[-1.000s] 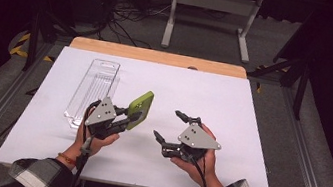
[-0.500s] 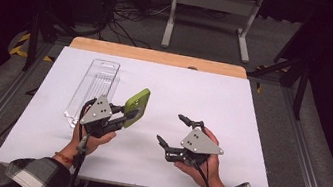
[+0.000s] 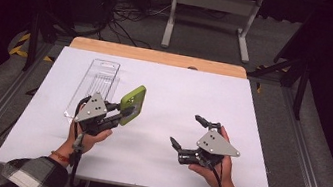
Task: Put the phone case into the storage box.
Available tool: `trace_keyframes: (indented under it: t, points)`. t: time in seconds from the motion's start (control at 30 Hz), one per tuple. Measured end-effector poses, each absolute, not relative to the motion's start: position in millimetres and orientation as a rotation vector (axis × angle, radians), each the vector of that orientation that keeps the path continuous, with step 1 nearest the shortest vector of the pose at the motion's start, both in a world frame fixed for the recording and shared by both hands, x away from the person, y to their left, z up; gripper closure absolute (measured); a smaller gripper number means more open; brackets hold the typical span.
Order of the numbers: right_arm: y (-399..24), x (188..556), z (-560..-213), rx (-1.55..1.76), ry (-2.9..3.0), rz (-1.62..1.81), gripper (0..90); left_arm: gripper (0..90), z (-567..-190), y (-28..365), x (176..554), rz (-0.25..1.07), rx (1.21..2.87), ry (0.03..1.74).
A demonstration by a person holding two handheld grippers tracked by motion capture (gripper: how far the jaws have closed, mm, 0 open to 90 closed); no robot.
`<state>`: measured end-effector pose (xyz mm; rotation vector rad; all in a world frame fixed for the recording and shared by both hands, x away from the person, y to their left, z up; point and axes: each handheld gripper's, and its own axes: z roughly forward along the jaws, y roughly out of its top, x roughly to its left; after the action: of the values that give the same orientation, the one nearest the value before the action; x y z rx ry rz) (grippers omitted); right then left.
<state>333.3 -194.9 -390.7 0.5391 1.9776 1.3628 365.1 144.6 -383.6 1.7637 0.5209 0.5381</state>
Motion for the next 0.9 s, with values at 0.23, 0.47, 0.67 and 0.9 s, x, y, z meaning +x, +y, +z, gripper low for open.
trace_keyframes:
  t: [0.23, 0.47, 0.67, 0.9]
  points:
    - [-202.8, 332.8, -391.1, 0.553, 1.972, 1.338, 3.6, 77.3, -382.7, 152.1, 366.4, 0.554, 1.758, 0.519]
    - [-213.7, 330.4, -394.8, 0.585, 1.969, 1.324, 3.9, 77.2, -379.6, 157.5, 366.7, 0.569, 1.756, 0.511]
    - [-222.3, 325.5, -399.9, 0.581, 1.979, 1.301, 4.1, 77.2, -378.1, 162.0, 369.6, 0.572, 1.758, 0.516]
    - [-226.3, 325.5, -405.3, 0.591, 1.988, 1.280, 4.3, 77.3, -371.1, 173.7, 372.5, 0.570, 1.738, 0.524]
